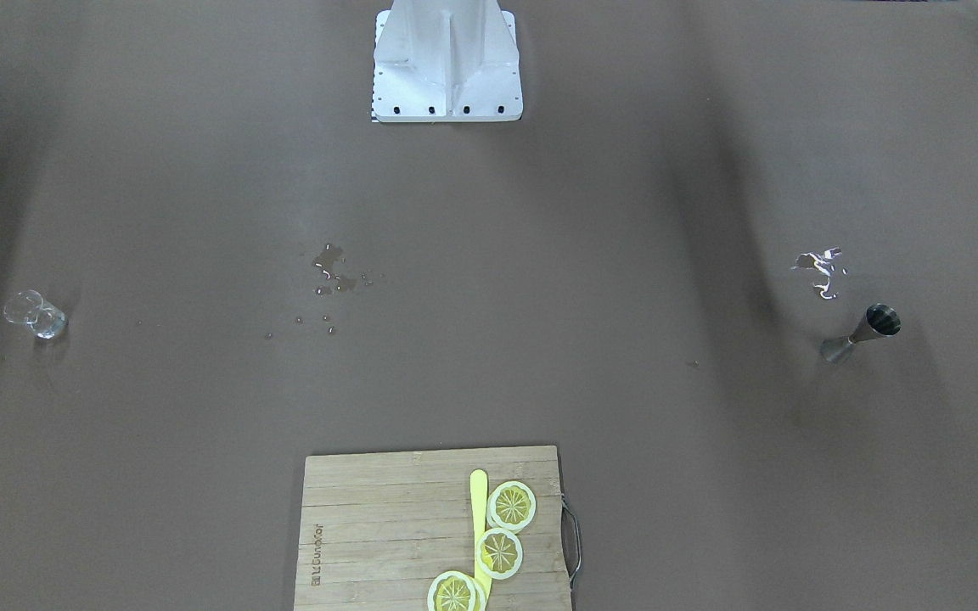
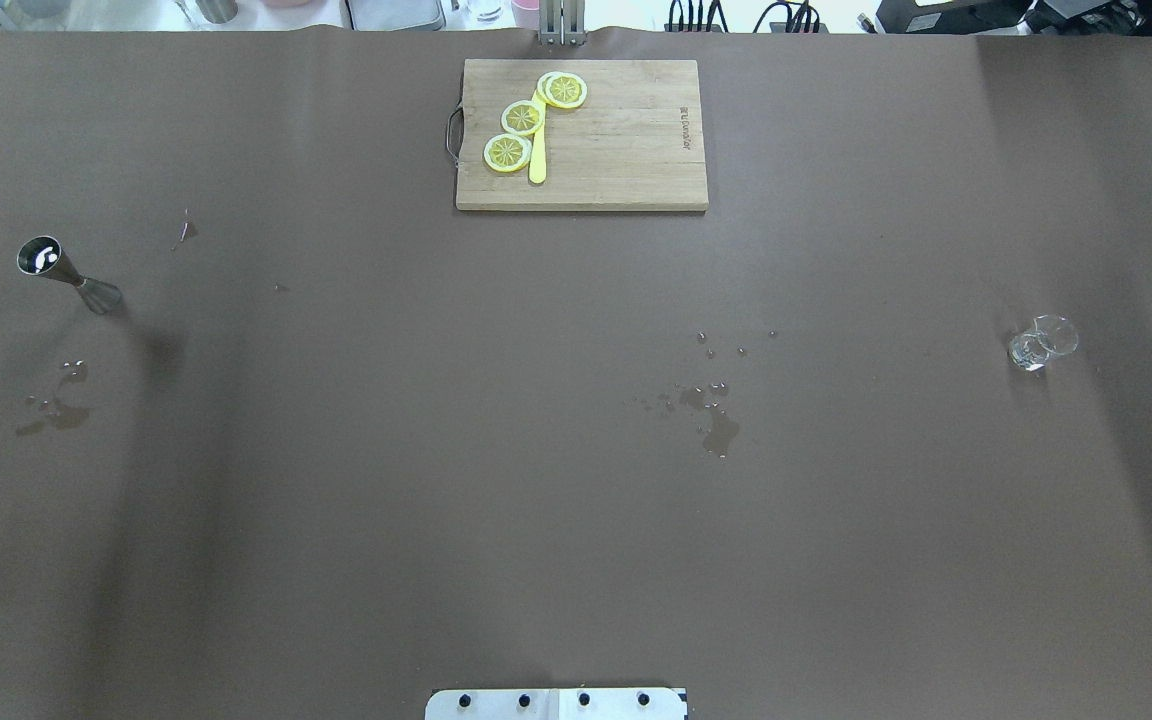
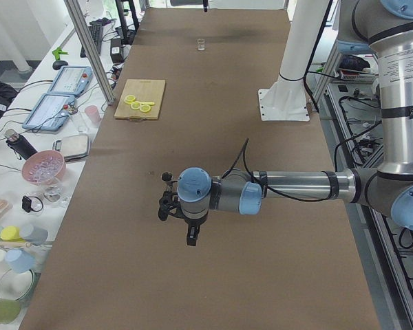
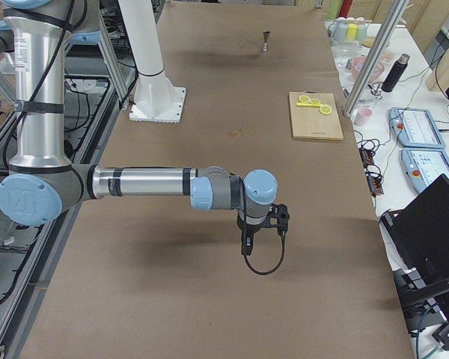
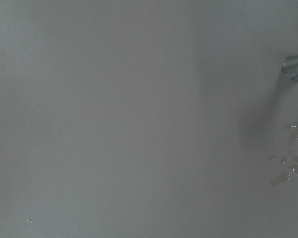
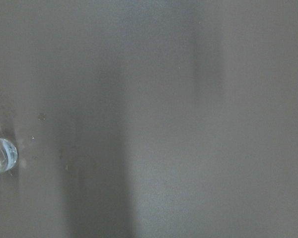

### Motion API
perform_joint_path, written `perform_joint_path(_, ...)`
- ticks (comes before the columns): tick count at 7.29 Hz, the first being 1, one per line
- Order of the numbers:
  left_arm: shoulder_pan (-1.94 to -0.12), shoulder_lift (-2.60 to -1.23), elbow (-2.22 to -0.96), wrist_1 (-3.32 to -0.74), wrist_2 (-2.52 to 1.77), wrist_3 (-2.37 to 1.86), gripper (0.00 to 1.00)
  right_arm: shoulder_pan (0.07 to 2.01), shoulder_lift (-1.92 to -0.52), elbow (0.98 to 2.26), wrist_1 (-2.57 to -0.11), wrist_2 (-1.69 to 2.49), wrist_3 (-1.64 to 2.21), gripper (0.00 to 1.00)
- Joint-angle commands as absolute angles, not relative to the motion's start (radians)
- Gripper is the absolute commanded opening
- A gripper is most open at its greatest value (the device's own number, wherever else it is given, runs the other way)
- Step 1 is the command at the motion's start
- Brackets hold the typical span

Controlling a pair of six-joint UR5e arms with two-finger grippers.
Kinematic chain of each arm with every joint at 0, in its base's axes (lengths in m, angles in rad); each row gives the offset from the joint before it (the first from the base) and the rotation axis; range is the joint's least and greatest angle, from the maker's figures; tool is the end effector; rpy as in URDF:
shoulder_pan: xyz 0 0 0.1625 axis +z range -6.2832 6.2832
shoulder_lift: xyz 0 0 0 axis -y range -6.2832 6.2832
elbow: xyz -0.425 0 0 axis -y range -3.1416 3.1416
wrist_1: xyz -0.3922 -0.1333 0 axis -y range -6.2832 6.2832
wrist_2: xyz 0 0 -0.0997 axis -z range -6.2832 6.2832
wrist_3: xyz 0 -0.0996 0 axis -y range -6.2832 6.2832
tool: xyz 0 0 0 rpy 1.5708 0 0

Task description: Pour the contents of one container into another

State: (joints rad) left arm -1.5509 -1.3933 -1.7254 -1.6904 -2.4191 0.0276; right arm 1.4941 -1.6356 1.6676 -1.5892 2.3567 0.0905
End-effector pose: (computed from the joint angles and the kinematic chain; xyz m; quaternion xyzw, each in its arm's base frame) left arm -0.0502 -0.4237 0.6457 0.0456 0.4109 0.0415 0.9096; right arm 0.0270 -0.4686 0.6431 -0.0257 -0.3821 0.0038 0.9238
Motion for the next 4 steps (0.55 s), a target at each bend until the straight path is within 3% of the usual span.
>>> perform_joint_path(1,-1.549,-1.397,-1.73,-1.693,-2.419,0.029,0.98,1.494,-1.635,1.672,-1.589,2.356,0.091,1.0)
perform_joint_path(4,-1.549,-1.397,-1.727,-1.697,-2.419,0.028,0.98,1.494,-1.635,1.671,-1.589,2.356,0.091,1.0)
